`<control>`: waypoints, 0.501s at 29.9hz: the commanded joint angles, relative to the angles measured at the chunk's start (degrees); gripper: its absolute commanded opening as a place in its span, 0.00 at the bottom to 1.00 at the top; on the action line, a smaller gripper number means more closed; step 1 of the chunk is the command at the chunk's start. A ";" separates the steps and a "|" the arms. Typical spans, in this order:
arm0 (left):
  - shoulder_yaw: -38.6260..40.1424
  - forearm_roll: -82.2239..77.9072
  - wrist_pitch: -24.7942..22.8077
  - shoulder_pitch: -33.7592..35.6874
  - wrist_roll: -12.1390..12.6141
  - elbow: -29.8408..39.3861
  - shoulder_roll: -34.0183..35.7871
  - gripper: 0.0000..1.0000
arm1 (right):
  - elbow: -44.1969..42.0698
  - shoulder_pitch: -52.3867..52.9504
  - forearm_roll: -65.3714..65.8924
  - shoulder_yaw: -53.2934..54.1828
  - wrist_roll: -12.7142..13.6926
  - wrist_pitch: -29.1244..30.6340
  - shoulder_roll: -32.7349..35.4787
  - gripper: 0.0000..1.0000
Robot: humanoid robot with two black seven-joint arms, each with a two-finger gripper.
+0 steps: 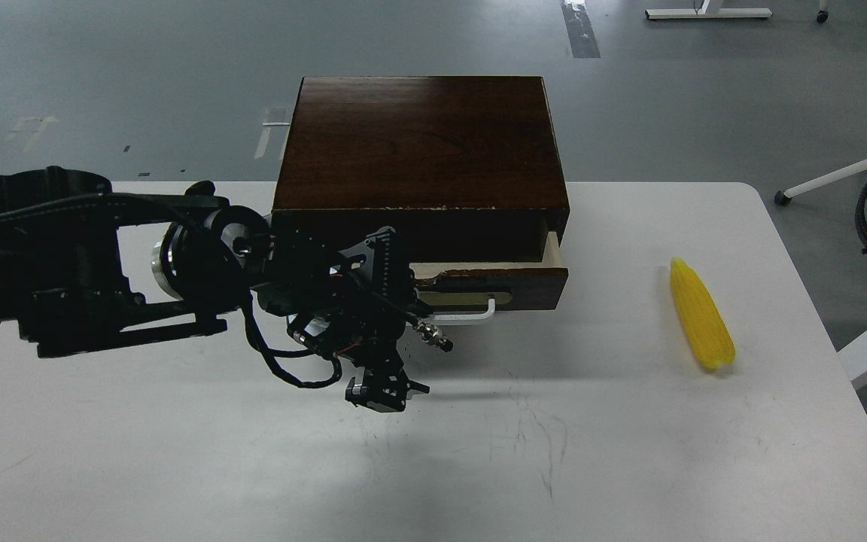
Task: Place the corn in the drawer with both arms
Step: 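Hook the drawer handle with the left gripper and pull it toward the robot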
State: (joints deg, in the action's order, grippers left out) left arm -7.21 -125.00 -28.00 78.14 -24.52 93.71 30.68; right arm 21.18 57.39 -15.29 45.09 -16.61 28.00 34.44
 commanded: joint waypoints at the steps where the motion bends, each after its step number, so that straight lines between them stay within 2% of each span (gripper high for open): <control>1: 0.00 0.00 0.00 -0.18 -0.01 0.24 -0.01 0.94 | 0.00 0.00 0.00 0.00 0.00 0.00 0.01 1.00; 15: -0.78 0.00 0.00 -0.62 -0.01 0.86 0.61 0.94 | 0.00 0.00 0.00 0.00 0.00 0.00 0.01 1.00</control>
State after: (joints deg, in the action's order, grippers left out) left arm -7.28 -125.01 -27.99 77.76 -24.51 94.65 31.07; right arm 21.18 57.33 -15.29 45.09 -16.59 28.00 34.45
